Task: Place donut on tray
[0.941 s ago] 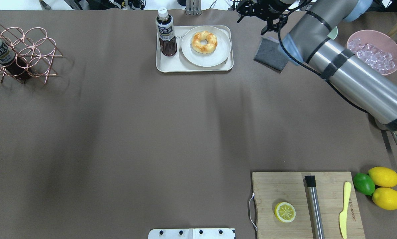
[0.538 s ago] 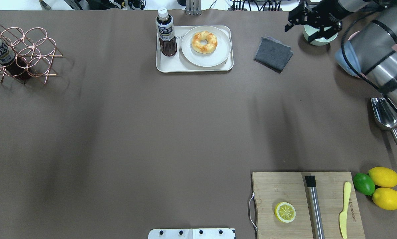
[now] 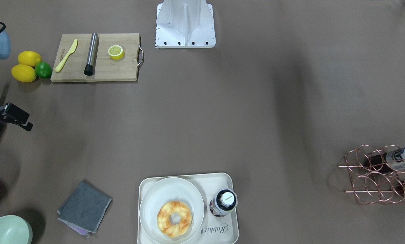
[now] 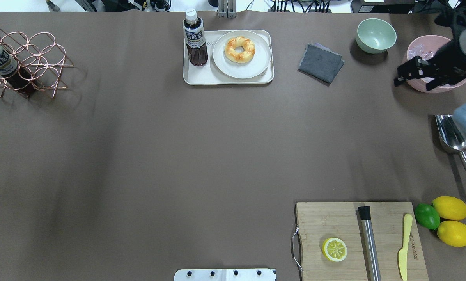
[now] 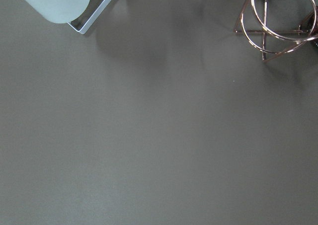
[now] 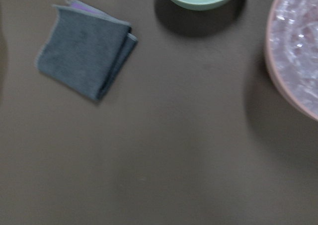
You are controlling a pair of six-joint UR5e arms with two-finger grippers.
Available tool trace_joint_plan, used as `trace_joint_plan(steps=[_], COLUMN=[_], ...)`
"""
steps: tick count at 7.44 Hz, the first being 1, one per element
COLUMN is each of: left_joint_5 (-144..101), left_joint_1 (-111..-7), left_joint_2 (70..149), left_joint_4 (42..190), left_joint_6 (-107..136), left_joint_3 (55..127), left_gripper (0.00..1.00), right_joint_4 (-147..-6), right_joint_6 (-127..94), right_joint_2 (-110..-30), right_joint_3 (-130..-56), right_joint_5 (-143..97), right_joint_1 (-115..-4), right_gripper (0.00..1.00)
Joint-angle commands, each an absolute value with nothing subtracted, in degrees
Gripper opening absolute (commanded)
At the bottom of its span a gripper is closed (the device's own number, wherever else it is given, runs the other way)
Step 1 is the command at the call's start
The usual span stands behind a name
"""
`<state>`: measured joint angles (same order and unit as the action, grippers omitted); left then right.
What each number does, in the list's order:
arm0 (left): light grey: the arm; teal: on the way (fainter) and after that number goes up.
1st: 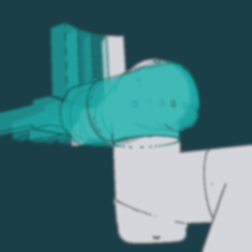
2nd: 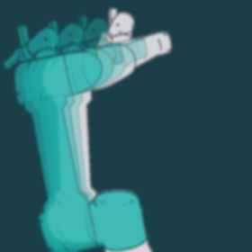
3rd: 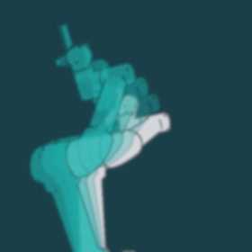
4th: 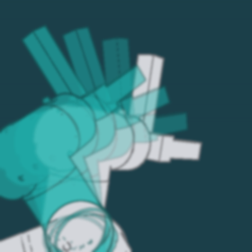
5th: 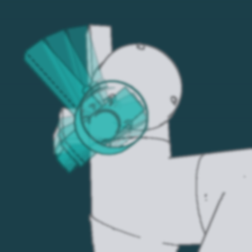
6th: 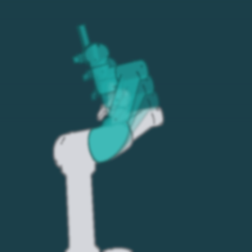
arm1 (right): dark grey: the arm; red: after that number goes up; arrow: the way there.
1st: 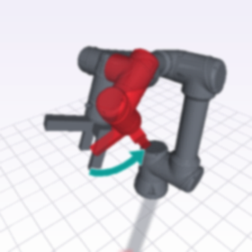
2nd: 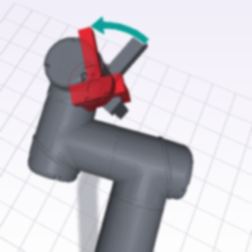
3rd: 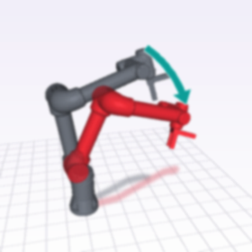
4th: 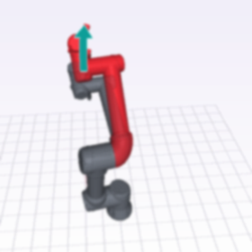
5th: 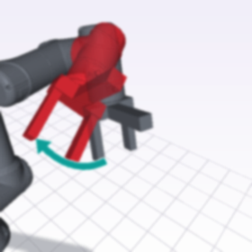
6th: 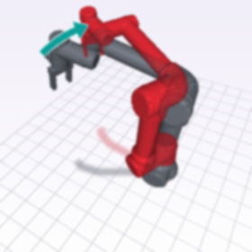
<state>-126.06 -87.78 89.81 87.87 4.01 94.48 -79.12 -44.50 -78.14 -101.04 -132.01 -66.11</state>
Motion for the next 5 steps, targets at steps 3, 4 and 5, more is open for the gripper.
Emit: trace_joint_plan(steps=[3,4,5], left_joint_5=[-126.04,-126.12,-126.04], left_joint_1=[-87.8,-87.8,-87.8], left_joint_2=[89.3,89.3,89.3], left_joint_4=[87.89,87.89,87.89], left_joint_6=[4.04,4.04,4.04], left_joint_3=[94.48,94.48,94.48], left_gripper=[0.98,0.98,0.98], right_joint_4=[-93.19,-98.12,-98.87], right_joint_6=[-7.04,-0.33,2.69], right_joint_2=[-91.76,-91.41,-91.32], right_joint_3=[-103.45,-102.58,-100.48], right_joint_5=[-129.46,-129.46,-130.25], right_joint_1=[-79.41,-82.76,-85.58], right_gripper=[1.0,1.0,1.0])
